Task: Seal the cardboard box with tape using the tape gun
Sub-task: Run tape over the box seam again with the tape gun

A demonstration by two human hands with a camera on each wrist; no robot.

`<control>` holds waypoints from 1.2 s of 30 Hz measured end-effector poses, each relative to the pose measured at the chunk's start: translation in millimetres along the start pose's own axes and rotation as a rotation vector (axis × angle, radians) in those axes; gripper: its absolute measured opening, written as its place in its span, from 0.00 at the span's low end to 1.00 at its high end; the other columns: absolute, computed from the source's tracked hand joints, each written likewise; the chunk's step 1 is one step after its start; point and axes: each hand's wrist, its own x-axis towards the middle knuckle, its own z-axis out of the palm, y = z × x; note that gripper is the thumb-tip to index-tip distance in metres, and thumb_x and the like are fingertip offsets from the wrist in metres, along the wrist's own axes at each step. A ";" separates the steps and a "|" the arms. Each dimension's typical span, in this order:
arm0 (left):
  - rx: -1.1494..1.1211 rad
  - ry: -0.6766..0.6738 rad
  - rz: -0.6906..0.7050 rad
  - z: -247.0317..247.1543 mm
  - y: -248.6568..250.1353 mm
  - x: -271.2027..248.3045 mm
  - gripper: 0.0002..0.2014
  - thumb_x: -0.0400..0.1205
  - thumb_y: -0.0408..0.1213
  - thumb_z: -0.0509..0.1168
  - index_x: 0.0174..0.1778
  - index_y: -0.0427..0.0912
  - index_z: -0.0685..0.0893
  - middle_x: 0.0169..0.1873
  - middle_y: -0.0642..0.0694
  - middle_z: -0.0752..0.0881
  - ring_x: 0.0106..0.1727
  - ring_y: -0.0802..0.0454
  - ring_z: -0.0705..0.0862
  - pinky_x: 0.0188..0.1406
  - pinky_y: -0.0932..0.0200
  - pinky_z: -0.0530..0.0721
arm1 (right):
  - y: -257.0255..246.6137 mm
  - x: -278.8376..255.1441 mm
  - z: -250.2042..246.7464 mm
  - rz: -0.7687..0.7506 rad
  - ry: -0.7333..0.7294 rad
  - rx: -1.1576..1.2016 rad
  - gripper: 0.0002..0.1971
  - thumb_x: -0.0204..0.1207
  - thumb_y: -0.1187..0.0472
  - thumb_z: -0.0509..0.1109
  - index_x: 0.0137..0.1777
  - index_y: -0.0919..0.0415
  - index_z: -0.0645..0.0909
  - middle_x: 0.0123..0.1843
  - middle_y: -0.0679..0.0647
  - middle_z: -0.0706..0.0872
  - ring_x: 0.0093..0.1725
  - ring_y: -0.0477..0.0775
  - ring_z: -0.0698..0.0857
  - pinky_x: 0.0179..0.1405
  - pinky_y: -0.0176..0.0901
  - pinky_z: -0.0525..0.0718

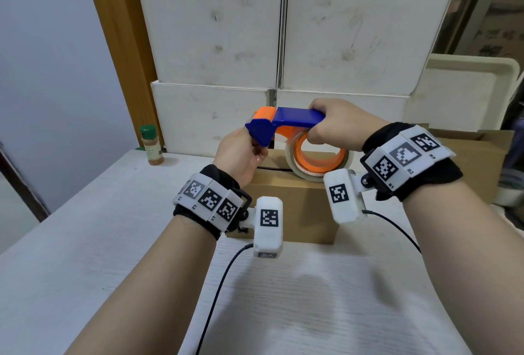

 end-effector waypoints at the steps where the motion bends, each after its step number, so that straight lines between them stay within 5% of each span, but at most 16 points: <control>1: 0.007 0.002 0.000 0.1 0.0 0.0 0.07 0.83 0.27 0.53 0.44 0.37 0.76 0.35 0.41 0.79 0.33 0.52 0.76 0.34 0.64 0.75 | 0.1 -0.1 -0.4 -0.001 0.000 0.002 0.13 0.68 0.66 0.70 0.52 0.57 0.76 0.36 0.52 0.77 0.33 0.50 0.76 0.31 0.38 0.72; 11: -0.054 -0.038 -0.112 -4.5 2.1 6.3 0.07 0.88 0.35 0.53 0.51 0.36 0.73 0.34 0.44 0.77 0.31 0.53 0.78 0.25 0.66 0.77 | 2.2 -0.9 -1.4 0.018 0.000 0.038 0.13 0.69 0.66 0.69 0.53 0.58 0.76 0.38 0.53 0.78 0.34 0.51 0.77 0.31 0.38 0.73; 17: -0.226 -0.126 -0.167 -6.7 7.9 2.2 0.23 0.86 0.54 0.51 0.62 0.34 0.70 0.49 0.38 0.82 0.48 0.47 0.83 0.41 0.57 0.83 | 2.6 -2.0 -2.7 0.024 -0.009 0.060 0.14 0.69 0.66 0.69 0.55 0.59 0.77 0.40 0.54 0.79 0.34 0.51 0.77 0.33 0.39 0.74; 19: -0.224 -0.157 -0.164 -7.2 8.7 -2.3 0.23 0.85 0.50 0.57 0.64 0.32 0.73 0.49 0.39 0.83 0.48 0.48 0.83 0.42 0.59 0.83 | 2.1 -2.1 -2.6 0.028 -0.009 0.057 0.14 0.69 0.66 0.69 0.55 0.59 0.77 0.40 0.55 0.79 0.35 0.51 0.77 0.34 0.40 0.74; 23: -0.208 -0.189 -0.124 -7.6 9.2 -5.6 0.07 0.83 0.35 0.62 0.53 0.36 0.77 0.43 0.41 0.83 0.42 0.50 0.83 0.35 0.62 0.82 | 1.7 -3.6 -3.3 0.028 -0.015 0.059 0.14 0.69 0.66 0.69 0.55 0.59 0.77 0.39 0.54 0.79 0.34 0.50 0.77 0.33 0.38 0.74; 28: -0.231 -0.168 -0.098 -8.4 6.3 -1.2 0.09 0.83 0.30 0.59 0.58 0.36 0.74 0.37 0.43 0.79 0.39 0.52 0.81 0.28 0.66 0.85 | 0.0 -5.0 -3.6 0.031 -0.015 0.050 0.13 0.69 0.66 0.69 0.54 0.59 0.76 0.39 0.53 0.78 0.34 0.51 0.76 0.32 0.38 0.73; 33: -0.216 -0.123 -0.003 -4.8 6.2 -1.9 0.06 0.83 0.26 0.58 0.40 0.36 0.77 0.20 0.48 0.83 0.31 0.55 0.83 0.34 0.63 0.85 | -0.5 -6.6 -5.0 0.031 -0.026 0.033 0.12 0.69 0.66 0.69 0.52 0.57 0.75 0.38 0.52 0.77 0.33 0.50 0.76 0.31 0.38 0.71; 36: -0.230 -0.108 0.000 -5.5 7.7 -2.5 0.05 0.82 0.23 0.57 0.44 0.33 0.78 0.28 0.42 0.88 0.39 0.52 0.85 0.37 0.63 0.86 | -2.0 -8.3 -6.1 0.026 -0.037 0.013 0.12 0.70 0.65 0.69 0.51 0.56 0.74 0.37 0.51 0.76 0.33 0.48 0.75 0.30 0.37 0.70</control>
